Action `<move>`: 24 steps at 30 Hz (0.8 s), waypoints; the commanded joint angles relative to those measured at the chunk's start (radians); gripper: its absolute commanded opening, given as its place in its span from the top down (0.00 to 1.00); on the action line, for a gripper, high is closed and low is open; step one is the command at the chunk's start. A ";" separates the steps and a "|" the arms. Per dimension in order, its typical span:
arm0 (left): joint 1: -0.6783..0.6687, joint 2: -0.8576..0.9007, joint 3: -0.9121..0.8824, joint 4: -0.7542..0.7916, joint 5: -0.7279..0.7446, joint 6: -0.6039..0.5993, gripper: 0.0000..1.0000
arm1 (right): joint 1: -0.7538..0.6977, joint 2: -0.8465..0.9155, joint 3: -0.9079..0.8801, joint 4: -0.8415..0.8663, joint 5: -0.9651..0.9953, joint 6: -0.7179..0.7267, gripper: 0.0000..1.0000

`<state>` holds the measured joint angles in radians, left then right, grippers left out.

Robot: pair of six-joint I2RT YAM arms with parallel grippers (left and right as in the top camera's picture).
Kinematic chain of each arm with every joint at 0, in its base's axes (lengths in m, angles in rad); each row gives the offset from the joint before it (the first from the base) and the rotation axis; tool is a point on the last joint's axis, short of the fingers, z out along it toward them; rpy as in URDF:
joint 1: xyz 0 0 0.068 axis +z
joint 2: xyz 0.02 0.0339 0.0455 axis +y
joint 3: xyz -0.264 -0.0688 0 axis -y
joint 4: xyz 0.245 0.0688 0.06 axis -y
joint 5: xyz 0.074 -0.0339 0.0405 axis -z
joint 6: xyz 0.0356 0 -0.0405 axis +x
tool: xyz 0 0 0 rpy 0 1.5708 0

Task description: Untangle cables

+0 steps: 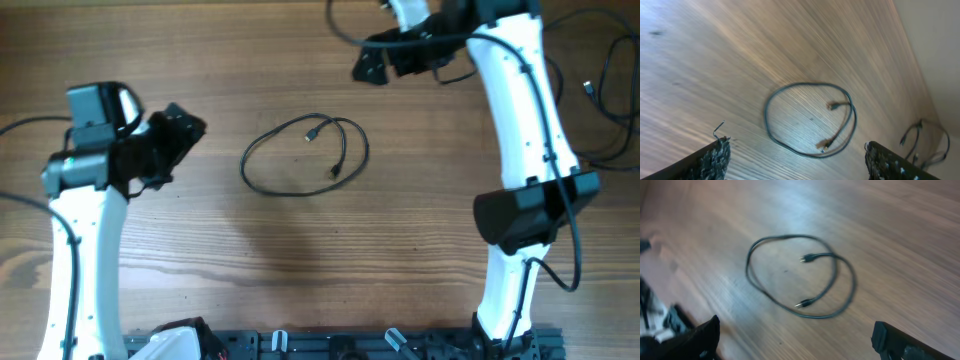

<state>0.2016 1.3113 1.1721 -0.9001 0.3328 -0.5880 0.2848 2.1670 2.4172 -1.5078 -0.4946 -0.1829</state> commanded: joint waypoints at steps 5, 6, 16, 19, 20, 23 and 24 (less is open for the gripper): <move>0.128 -0.051 0.010 -0.079 -0.142 0.005 0.00 | 0.204 -0.014 -0.221 0.098 0.031 -0.131 0.14; 0.133 -0.051 0.010 -0.091 -0.171 0.005 0.00 | 0.226 -0.014 -0.252 0.114 0.033 -0.132 0.14; 0.134 -0.051 0.010 -0.114 -0.219 0.005 0.00 | 0.492 -0.014 -0.552 0.426 0.187 -0.157 0.16; 0.134 -0.051 0.010 -0.114 -0.219 0.005 0.00 | 0.573 -0.014 -0.612 0.539 0.266 -0.157 0.20; 0.134 -0.051 0.010 -0.113 -0.219 0.005 0.00 | 0.593 -0.014 -0.621 0.572 0.302 -0.156 0.21; 0.134 -0.051 0.010 -0.113 -0.219 0.005 0.00 | 0.628 -0.014 -0.655 0.665 0.377 -0.153 0.25; 0.134 -0.051 0.010 -0.113 -0.219 0.005 0.00 | 0.632 -0.014 -0.668 0.694 0.381 -0.149 0.27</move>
<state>0.3302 1.2751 1.1721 -1.0138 0.1272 -0.5880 0.9081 2.1674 1.7790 -0.8589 -0.2039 -0.3241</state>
